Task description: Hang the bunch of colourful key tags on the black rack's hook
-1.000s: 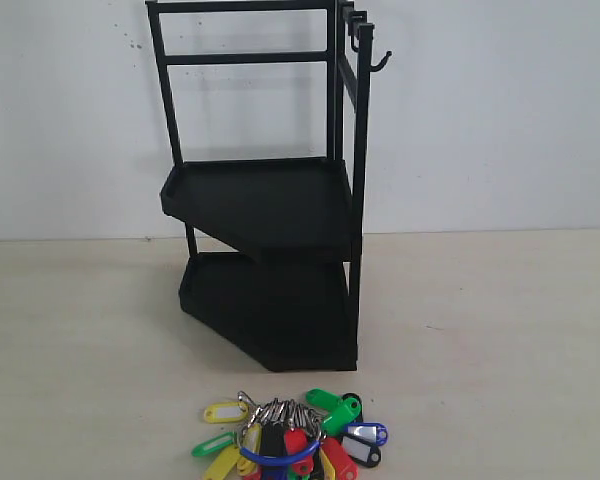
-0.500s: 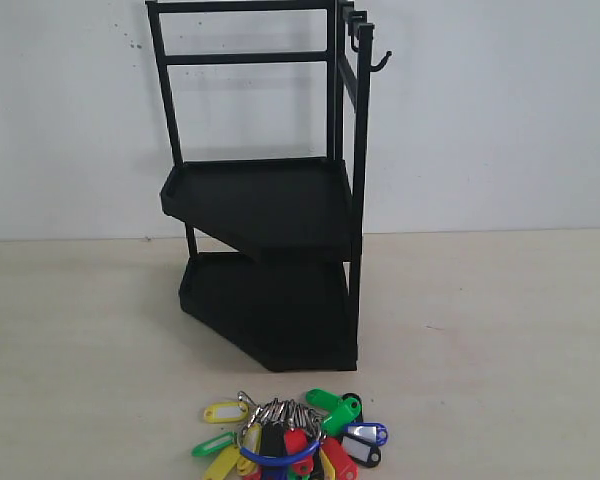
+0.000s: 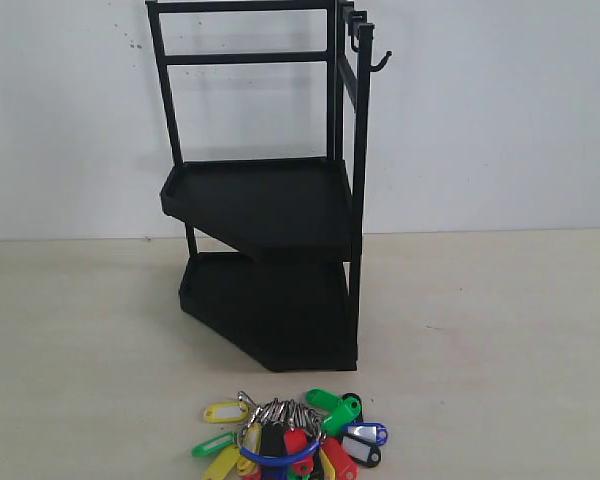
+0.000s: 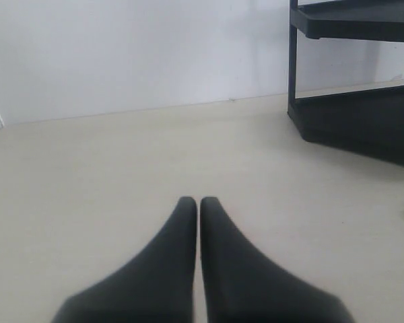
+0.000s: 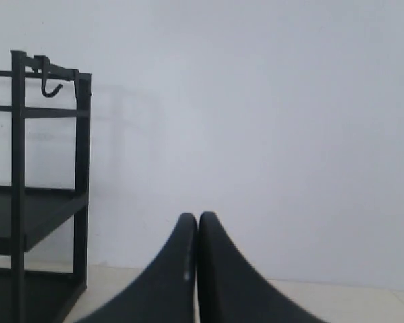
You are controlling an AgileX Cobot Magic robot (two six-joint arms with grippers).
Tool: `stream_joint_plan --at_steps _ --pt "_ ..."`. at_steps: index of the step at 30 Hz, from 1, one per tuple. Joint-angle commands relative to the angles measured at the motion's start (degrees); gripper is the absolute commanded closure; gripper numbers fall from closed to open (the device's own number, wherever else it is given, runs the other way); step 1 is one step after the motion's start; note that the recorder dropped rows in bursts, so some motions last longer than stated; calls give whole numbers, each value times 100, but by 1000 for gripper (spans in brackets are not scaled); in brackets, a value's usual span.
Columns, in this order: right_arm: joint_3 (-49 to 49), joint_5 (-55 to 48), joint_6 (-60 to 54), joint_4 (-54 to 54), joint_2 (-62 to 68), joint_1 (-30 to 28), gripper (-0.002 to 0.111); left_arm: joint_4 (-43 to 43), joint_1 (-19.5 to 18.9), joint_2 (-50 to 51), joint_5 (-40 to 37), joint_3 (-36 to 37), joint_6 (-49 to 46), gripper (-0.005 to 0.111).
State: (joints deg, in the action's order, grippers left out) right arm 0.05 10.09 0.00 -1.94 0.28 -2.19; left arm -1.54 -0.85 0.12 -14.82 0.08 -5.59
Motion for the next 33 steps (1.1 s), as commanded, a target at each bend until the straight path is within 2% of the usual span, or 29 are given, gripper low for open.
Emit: stream_joint_plan --at_steps 1,4,10,17,24,33 --pt "-5 192 313 -3 -28 -13 108 20 7 -12 26 -8 4 102" --pt "-15 56 651 -3 -28 -13 108 20 7 -12 26 -8 4 102" --pt "-984 -810 332 -3 4 -13 108 20 7 -12 26 -8 4 102" --pt "-2191 -2194 290 -3 1434 -13 108 20 7 -12 26 -8 4 102" --pt "-2478 -1636 290 -3 2521 -13 108 20 7 -12 26 -8 4 102" --pt "-2478 -1361 312 -3 2564 -13 108 20 7 -12 26 -8 4 102"
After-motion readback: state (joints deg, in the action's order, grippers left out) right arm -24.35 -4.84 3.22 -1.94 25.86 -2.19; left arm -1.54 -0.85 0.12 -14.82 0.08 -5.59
